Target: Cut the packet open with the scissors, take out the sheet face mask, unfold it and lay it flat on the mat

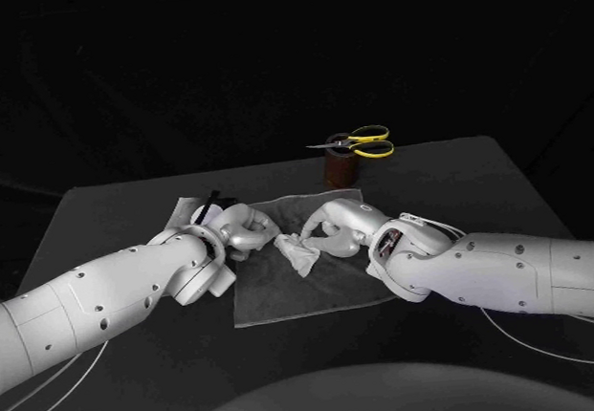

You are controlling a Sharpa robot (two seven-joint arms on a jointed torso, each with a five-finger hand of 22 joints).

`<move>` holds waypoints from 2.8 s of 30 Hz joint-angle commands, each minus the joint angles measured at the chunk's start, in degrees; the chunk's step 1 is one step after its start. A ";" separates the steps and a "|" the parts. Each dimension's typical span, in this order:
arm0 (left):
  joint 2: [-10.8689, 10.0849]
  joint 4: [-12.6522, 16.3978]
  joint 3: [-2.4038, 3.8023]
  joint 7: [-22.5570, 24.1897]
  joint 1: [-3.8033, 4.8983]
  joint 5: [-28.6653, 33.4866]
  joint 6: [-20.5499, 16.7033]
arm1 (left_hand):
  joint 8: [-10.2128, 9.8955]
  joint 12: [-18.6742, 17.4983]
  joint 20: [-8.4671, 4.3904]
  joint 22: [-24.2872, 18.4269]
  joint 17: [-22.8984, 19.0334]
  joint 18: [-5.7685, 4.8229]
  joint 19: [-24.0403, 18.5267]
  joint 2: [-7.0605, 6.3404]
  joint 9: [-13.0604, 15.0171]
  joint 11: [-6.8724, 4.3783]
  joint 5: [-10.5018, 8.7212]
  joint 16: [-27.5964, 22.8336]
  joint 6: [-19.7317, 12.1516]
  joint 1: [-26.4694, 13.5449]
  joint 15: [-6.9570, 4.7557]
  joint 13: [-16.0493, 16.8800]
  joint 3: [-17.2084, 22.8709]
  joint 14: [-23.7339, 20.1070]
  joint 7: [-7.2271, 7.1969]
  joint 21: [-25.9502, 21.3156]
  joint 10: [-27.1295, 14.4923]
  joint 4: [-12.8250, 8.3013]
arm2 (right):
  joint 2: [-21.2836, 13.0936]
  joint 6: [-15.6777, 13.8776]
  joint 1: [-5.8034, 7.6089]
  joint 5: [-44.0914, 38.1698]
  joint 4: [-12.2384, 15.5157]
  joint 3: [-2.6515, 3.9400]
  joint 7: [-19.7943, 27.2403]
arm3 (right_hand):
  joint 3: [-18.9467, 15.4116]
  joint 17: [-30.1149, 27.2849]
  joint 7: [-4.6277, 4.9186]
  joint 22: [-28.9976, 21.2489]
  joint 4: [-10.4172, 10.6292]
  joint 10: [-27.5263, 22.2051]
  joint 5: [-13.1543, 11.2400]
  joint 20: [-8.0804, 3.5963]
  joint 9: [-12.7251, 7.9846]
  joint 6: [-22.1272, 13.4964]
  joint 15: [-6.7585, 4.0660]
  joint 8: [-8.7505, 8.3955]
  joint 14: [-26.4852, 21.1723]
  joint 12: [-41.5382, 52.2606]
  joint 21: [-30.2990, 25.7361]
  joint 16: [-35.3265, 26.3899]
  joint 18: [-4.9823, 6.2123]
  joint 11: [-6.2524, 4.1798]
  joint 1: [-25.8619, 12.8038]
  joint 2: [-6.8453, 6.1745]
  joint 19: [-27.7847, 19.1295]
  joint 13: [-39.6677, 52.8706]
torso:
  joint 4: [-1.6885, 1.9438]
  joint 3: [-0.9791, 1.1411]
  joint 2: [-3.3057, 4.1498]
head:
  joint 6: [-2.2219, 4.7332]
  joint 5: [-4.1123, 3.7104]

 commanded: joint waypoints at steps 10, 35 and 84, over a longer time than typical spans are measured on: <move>-0.30 -0.41 0.05 0.68 0.04 10.58 5.38 | -0.03 -0.04 0.30 -0.57 10.39 -0.29 -0.81 -4.64 -0.36 -0.05 0.08 -0.38 -0.58 -3.36 0.43 -0.30 -4.51 3.98 -0.14 -0.69 -1.24 -0.58 | 1.22 -1.26 0.02 0.82 -0.41 0.03 0.43 | -0.16 9.24 0.12 -0.14 0.33 3.11 -0.02 0.22 -0.16 0.47 0.14 -0.40 3.74 -0.40 -0.54 -0.21 0.69 0.37 -1.01 -0.36 -0.72 10.40 | 0.03 -0.03 -0.01 | 0.00 -0.27; -0.51 -0.44 0.06 0.26 0.03 12.15 6.05 | 1.41 -0.23 0.03 -0.72 10.22 -0.27 -0.94 -2.41 -0.47 -0.33 0.12 -0.45 -0.51 1.01 0.16 -0.37 -8.42 3.84 -0.46 -0.88 -1.91 -4.00 | 4.92 -4.61 -1.40 -4.71 -3.37 0.02 -6.50 | -4.37 7.74 0.47 -1.75 1.54 2.29 0.01 0.59 -0.76 -0.13 0.43 -1.77 2.94 -1.87 -3.16 -0.65 1.06 0.72 -4.04 -4.33 -2.20 9.33 | 0.00 -0.03 -0.01 | 0.00 -0.14; -0.53 0.10 0.06 0.60 0.05 13.42 7.61 | 1.15 -0.32 0.20 -0.54 10.36 -0.31 -0.83 0.84 -1.06 -0.03 0.11 -0.41 -1.49 -0.47 0.41 -0.39 -6.06 3.90 -0.07 -0.80 -1.86 -0.85 | 6.44 -4.94 -1.51 -3.37 -4.22 0.06 -1.94 | 2.25 9.75 -1.98 0.00 2.52 3.58 -0.24 -0.79 1.30 4.92 -1.30 1.43 3.95 0.20 -1.51 -0.17 0.78 -1.41 1.31 4.03 -0.32 10.89 | 0.01 -0.07 -0.01 | 0.00 0.20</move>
